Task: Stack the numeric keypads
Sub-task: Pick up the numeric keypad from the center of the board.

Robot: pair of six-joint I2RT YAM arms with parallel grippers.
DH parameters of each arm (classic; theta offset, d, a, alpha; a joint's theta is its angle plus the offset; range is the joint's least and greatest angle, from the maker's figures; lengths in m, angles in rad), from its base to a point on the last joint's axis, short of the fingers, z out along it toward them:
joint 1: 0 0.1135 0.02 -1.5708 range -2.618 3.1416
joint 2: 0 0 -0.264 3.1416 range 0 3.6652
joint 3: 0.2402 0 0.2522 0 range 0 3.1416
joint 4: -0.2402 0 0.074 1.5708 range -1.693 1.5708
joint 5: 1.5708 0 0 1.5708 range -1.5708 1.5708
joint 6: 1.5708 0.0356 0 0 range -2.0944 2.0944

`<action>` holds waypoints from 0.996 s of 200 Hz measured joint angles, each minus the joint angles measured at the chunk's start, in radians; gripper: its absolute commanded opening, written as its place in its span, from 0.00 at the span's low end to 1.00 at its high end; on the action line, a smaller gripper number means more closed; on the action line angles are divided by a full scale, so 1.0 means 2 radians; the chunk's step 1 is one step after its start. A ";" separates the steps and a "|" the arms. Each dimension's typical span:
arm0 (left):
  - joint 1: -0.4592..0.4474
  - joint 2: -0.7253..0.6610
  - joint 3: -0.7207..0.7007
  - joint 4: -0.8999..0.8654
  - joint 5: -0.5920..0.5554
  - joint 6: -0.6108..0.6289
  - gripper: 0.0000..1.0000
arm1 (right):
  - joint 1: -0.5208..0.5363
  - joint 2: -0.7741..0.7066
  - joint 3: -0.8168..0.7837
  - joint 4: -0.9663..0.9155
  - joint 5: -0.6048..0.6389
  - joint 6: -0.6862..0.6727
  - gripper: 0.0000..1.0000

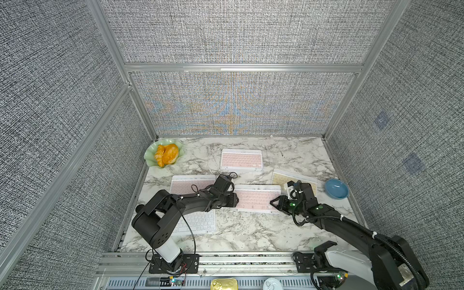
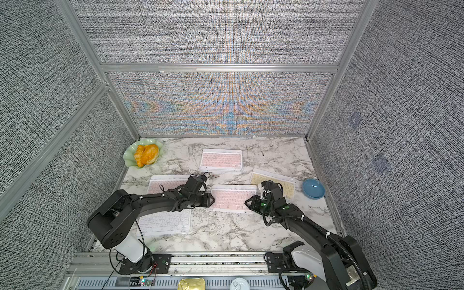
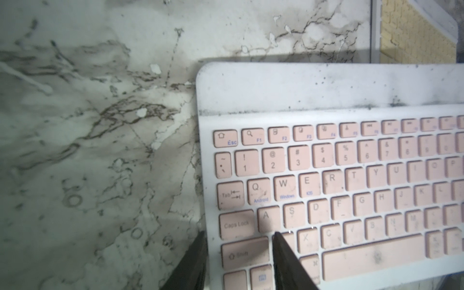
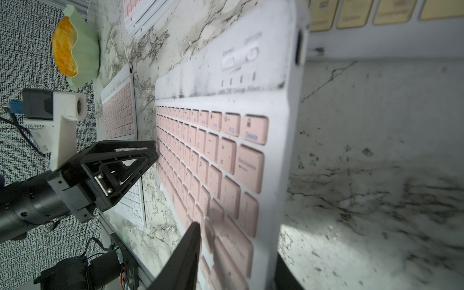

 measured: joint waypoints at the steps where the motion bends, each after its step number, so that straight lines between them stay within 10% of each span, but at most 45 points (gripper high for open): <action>1: 0.000 0.000 0.000 0.000 0.000 0.000 0.45 | 0.000 0.000 0.000 0.000 -0.001 0.000 0.32; 59: 0.000 0.001 0.002 0.002 0.000 -0.005 0.44 | -0.018 -0.003 0.005 0.008 -0.046 0.000 0.00; 199: 0.018 -0.102 0.115 -0.174 -0.094 -0.011 0.48 | -0.042 -0.035 0.078 -0.035 -0.081 0.000 0.00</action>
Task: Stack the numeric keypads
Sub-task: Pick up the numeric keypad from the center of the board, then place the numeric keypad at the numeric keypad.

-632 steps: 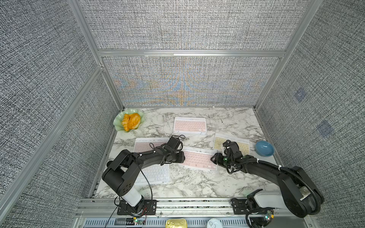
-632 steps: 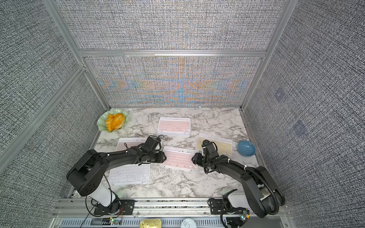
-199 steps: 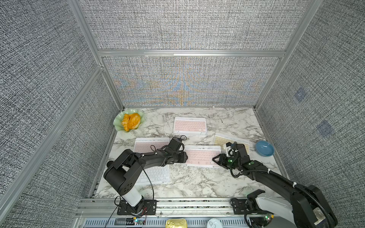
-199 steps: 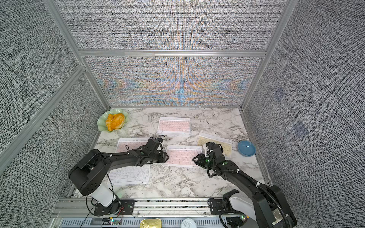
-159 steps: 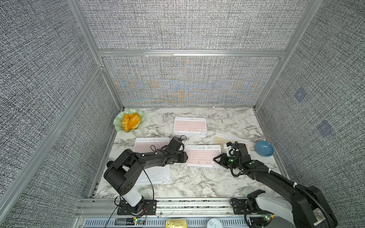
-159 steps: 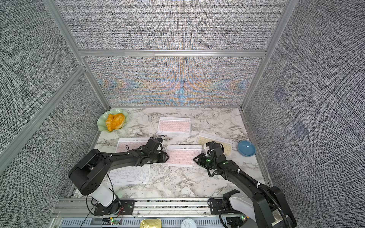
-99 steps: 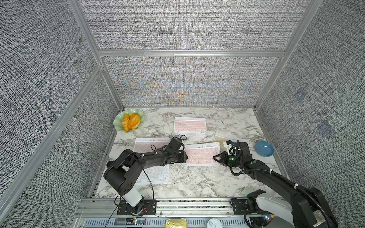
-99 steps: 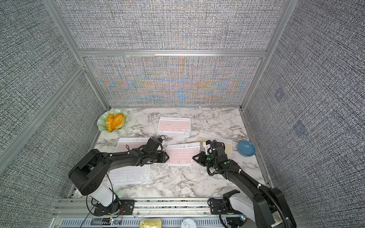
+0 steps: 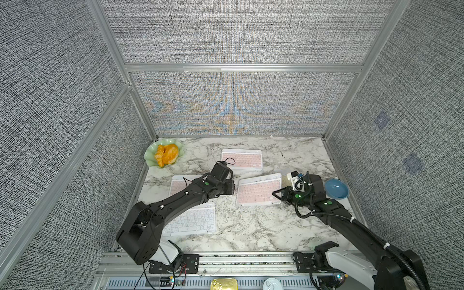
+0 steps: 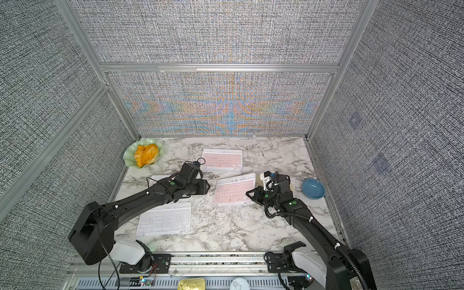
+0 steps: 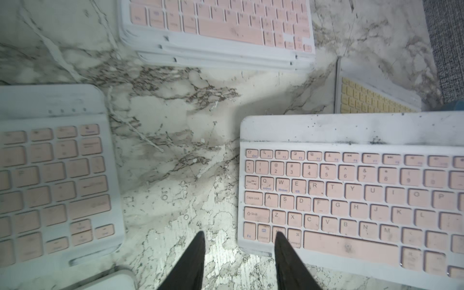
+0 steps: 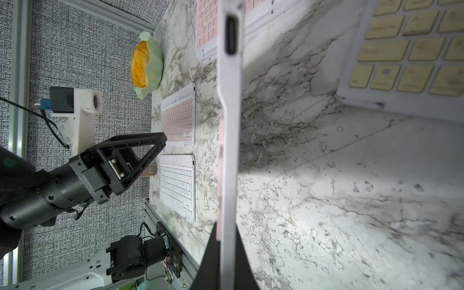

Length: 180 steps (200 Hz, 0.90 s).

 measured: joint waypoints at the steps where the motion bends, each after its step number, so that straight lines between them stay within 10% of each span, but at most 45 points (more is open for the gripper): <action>1: 0.000 -0.001 0.000 0.000 0.000 0.000 0.48 | 0.000 0.001 0.002 0.000 0.000 0.000 0.00; 180: 0.074 -0.059 -0.039 0.042 -0.039 -0.024 0.50 | -0.018 0.380 0.342 0.154 -0.073 -0.011 0.00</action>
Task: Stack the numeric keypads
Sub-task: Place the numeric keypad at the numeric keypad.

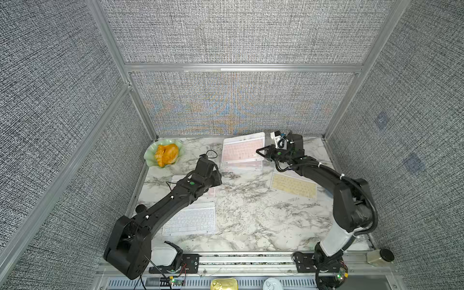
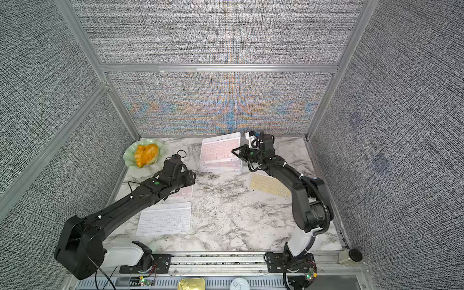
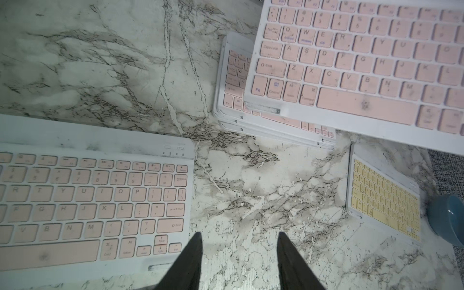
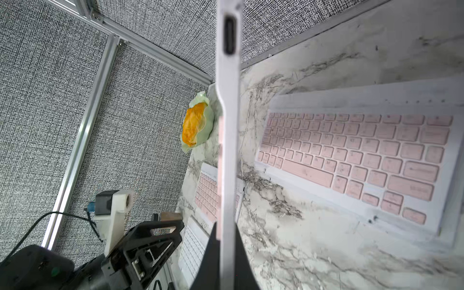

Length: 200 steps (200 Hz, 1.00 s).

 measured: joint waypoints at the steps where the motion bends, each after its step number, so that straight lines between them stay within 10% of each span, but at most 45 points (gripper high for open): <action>1: 0.000 0.000 -0.001 0.001 0.000 0.000 0.50 | 0.000 0.001 0.001 0.001 0.000 0.000 0.00; 200: 0.002 0.011 -0.005 0.010 -0.008 -0.003 0.50 | -0.026 0.158 0.077 0.018 -0.047 0.030 0.00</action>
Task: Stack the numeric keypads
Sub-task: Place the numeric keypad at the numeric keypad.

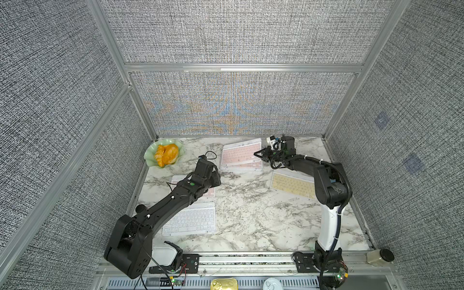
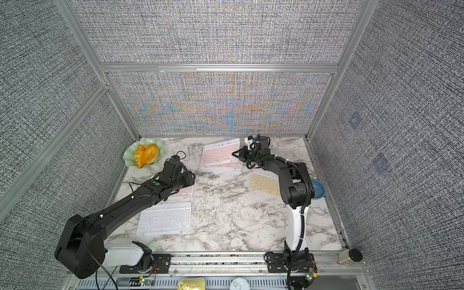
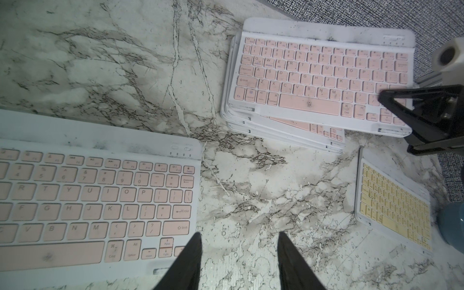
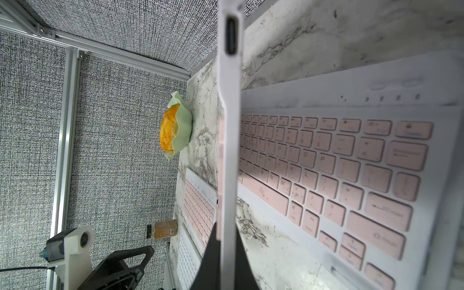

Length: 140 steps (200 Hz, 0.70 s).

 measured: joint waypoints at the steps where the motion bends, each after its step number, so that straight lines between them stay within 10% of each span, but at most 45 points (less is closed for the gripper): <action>1: 0.000 0.000 0.000 0.000 0.000 0.000 0.50 | 0.000 0.000 0.000 -0.001 0.000 0.000 0.00; 140: 0.000 0.017 0.010 -0.015 0.022 0.004 0.49 | -0.009 0.025 0.035 -0.068 -0.004 -0.031 0.03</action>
